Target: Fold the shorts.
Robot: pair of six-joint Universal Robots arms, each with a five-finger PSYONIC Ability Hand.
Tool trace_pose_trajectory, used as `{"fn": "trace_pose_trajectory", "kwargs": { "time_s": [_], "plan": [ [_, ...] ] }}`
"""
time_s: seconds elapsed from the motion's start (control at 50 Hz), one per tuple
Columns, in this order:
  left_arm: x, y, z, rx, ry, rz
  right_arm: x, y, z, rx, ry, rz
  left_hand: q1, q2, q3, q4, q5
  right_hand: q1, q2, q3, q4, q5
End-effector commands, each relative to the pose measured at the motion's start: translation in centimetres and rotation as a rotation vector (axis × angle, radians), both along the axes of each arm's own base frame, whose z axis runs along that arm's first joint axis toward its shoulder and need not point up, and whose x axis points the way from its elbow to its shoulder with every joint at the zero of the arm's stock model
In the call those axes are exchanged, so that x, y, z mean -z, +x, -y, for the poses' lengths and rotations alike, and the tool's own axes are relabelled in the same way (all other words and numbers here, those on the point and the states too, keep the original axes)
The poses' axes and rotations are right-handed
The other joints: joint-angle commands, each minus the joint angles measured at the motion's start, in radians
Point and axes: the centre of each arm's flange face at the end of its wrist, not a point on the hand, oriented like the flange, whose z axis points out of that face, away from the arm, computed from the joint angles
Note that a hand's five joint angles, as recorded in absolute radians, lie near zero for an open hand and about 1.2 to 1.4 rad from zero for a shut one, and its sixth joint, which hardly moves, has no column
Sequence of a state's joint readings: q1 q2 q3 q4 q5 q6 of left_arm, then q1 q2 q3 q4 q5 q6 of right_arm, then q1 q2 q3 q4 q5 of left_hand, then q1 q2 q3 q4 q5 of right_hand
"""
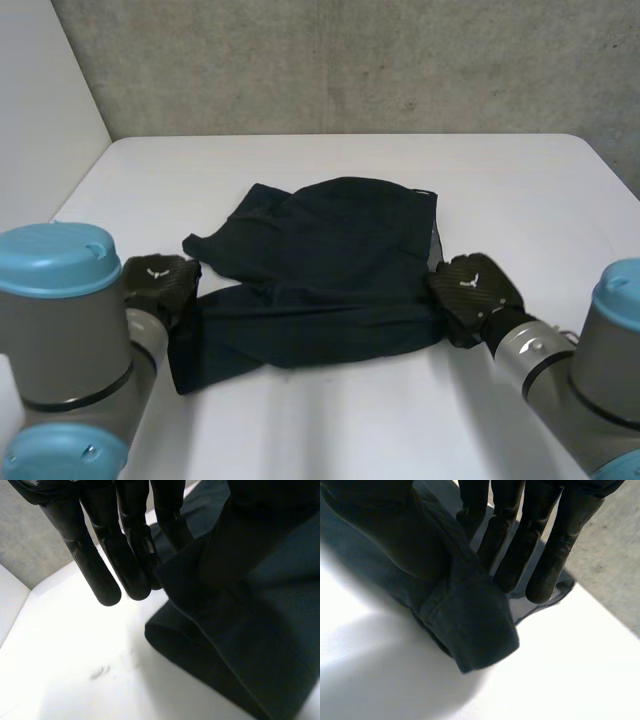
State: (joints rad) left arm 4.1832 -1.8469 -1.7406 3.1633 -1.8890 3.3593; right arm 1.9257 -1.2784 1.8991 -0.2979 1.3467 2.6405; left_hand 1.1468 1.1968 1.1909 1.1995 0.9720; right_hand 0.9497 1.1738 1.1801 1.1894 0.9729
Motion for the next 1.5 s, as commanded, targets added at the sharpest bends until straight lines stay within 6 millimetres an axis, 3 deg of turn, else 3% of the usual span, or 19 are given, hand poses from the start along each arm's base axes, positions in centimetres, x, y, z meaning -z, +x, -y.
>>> {"fn": "trace_pose_trajectory", "kwargs": {
  "time_s": [0.02, 0.12, 0.2, 0.26, 0.32, 0.44, 0.46, 0.62, 0.72, 0.98, 1.1, 1.12, 1.16, 1.18, 1.22, 1.28, 1.36, 1.42, 1.5],
  "plan": [
    [-1.3, 1.7, -4.0, 0.086, 0.091, 0.13, -5.1, -1.1, -2.0, -0.044, -0.009, -0.161, 0.249, 0.199, 0.205, 0.197, 0.25, 0.447, 0.222, 0.216, 0.207, 0.249],
    [-1.8, 2.7, -8.7, 0.221, 0.214, 0.191, -7.1, -2.2, -4.8, -0.106, 0.166, -0.311, 0.249, 0.199, 0.205, 0.197, 0.25, 0.447, 0.222, 0.216, 0.207, 0.249],
    [-1.9, 3.2, -12.1, 0.317, 0.313, 0.218, -7.1, -2.9, -7.0, -0.186, 0.3, -0.436, 0.249, 0.199, 0.205, 0.197, 0.25, 0.447, 0.222, 0.216, 0.207, 0.249],
    [-2.2, 3.2, -13.8, 0.38, 0.356, 0.243, -7.3, -3.2, -7.5, -0.24, 0.329, -0.493, 0.249, 0.199, 0.205, 0.197, 0.25, 0.447, 0.222, 0.216, 0.207, 0.249],
    [-2.6, 2.8, -13.8, 0.402, 0.332, 0.244, -7.3, -3.0, -7.0, -0.243, 0.298, -0.499, 0.249, 0.199, 0.205, 0.197, 0.25, 0.447, 0.222, 0.216, 0.207, 0.249],
    [-3.8, -0.1, -9.4, 0.402, 0.137, 0.196, -6.4, -1.8, -3.8, -0.199, 0.27, -0.45, 0.249, 0.199, 0.205, 0.197, 0.25, 0.447, 0.222, 0.216, 0.207, 0.249],
    [-3.9, -0.9, -7.1, 0.378, 0.078, 0.19, -6.5, -1.5, -2.9, -0.176, 0.264, -0.421, 0.249, 0.199, 0.205, 0.197, 0.25, 0.447, 0.222, 0.216, 0.207, 0.249],
    [-3.4, -4.7, 1.1, 0.31, -0.117, 0.166, -6.4, 0.0, 1.9, -0.084, 0.191, -0.348, 0.249, 0.199, 0.205, 0.197, 0.25, 0.447, 0.222, 0.216, 0.207, 0.249],
    [-1.3, -7.5, 6.2, 0.268, -0.189, 0.143, -5.6, 0.9, 5.6, -0.018, 0.083, -0.34, 0.249, 0.199, 0.205, 0.197, 0.25, 0.447, 0.222, 0.216, 0.207, 0.249],
    [1.6, -12.1, 15.2, 0.154, -0.383, 0.074, -1.0, 3.6, 14.0, 0.062, -0.206, -0.269, 0.249, 0.199, 0.205, 0.197, 0.25, 0.447, 0.222, 0.216, 0.207, 0.249],
    [2.6, -13.3, 17.0, 0.143, -0.481, 0.016, 1.2, 4.5, 16.0, 0.064, -0.302, -0.256, 0.249, 0.199, 0.205, 0.197, 0.25, 0.384, 0.16, 0.153, 0.144, 0.186],
    [2.6, -13.8, 17.0, 0.15, -0.51, 0.0, 1.2, 4.6, 16.6, 0.083, -0.337, -0.247, -0.125, -0.175, -0.169, -0.178, -0.125, -0.216, -0.44, -0.446, -0.455, -0.413],
    [2.8, -13.9, 17.1, 0.154, -0.524, -0.01, 1.1, 4.5, 16.9, 0.106, -0.359, -0.237, -0.698, -0.748, -0.743, -0.751, -0.698, -0.775, -0.999, -1.006, -1.015, -0.973],
    [2.9, -14.3, 16.7, 0.165, -0.529, -0.019, 0.6, 4.4, 17.1, 0.142, -0.377, -0.222, -0.972, -1.022, -1.016, -1.025, -0.972, -0.775, -0.999, -1.006, -1.015, -0.973],
    [3.3, -14.7, 16.1, 0.18, -0.518, -0.018, -0.3, 4.0, 17.2, 0.177, -0.385, -0.201, -0.972, -1.022, -1.016, -1.025, -0.972, -0.775, -0.999, -1.006, -1.015, -0.973],
    [3.9, -15.0, 14.0, 0.205, -0.47, 0.0, -4.4, 2.9, 15.7, 0.237, -0.365, -0.057, -0.972, -1.022, -1.016, -1.025, -0.972, -0.775, -0.999, -1.006, -1.015, -0.973],
    [1.5, -13.1, 12.6, 0.194, -0.438, 0.005, -7.8, 1.9, 12.0, 0.215, -0.272, 0.073, -0.972, -1.022, -1.016, -1.025, -0.972, -0.775, -0.999, -1.006, -1.015, -0.973],
    [1.2, -10.5, 11.2, 0.174, -0.369, 0.01, -5.9, 0.0, 9.1, 0.188, -0.018, 0.082, -0.972, -1.022, -1.016, -1.025, -0.972, -0.733, -0.958, -0.964, -0.973, -0.931],
    [0.3, -7.9, 8.7, 0.145, -0.305, -0.036, -3.0, -1.7, 7.2, 0.202, 0.203, 0.091, -0.972, -1.022, -1.016, -1.025, -0.972, -0.578, -0.802, -0.808, -0.817, -0.775]
  ]
}}
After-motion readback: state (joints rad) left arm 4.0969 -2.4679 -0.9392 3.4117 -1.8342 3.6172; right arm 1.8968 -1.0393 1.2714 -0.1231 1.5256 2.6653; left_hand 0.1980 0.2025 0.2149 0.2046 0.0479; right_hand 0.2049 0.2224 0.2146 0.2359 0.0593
